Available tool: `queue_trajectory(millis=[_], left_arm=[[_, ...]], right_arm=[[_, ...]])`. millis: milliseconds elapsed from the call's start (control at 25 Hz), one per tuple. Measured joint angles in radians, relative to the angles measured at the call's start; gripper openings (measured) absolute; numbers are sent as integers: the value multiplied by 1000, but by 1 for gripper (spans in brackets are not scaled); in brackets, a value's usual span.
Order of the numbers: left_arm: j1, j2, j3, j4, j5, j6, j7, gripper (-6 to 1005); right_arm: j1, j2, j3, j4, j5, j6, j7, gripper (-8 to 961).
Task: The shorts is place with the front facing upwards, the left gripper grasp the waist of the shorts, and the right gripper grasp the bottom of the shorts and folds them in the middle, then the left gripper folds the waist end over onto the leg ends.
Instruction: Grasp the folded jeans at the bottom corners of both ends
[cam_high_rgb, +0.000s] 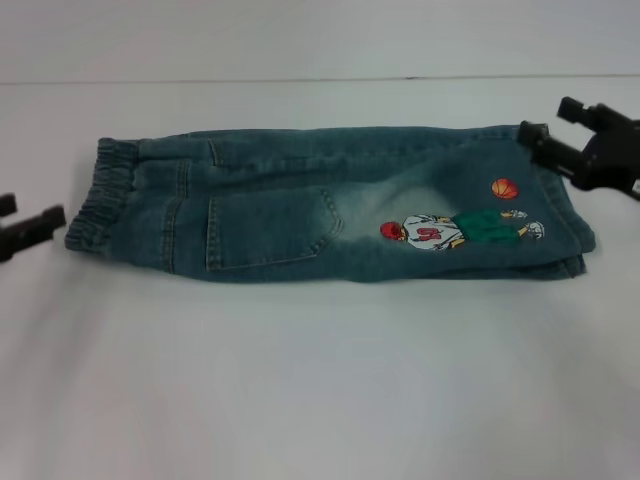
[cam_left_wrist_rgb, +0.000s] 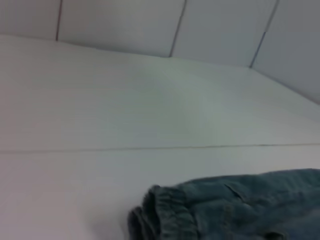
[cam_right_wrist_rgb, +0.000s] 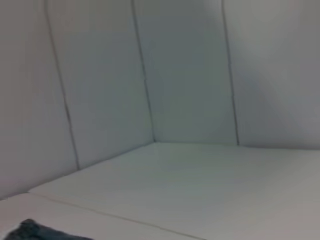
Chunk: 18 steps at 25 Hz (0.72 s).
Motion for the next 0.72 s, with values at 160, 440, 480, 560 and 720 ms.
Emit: queue_trajectory(millis=[160, 440, 480, 560, 720], left_arm=[[4, 51, -69, -112, -1, 92, 69, 801], [-12, 88, -66, -218, 6, 95, 132, 799], [-18, 88, -61, -223, 6, 86, 136, 799], [-26, 88, -53, -229, 10, 72, 137, 799], [-55, 81, -42, -231, 50, 12, 135, 798]], right_arm=[[-12, 0, -11, 38, -5, -75, -98, 752], [-50, -4, -45, 32, -88, -206, -128, 753], [-52, -5, -47, 31, -104, -220, -128, 753], [-52, -5, -49, 30, -145, -239, -123, 754], [-45, -5, -49, 30, -217, -250, -91, 755]])
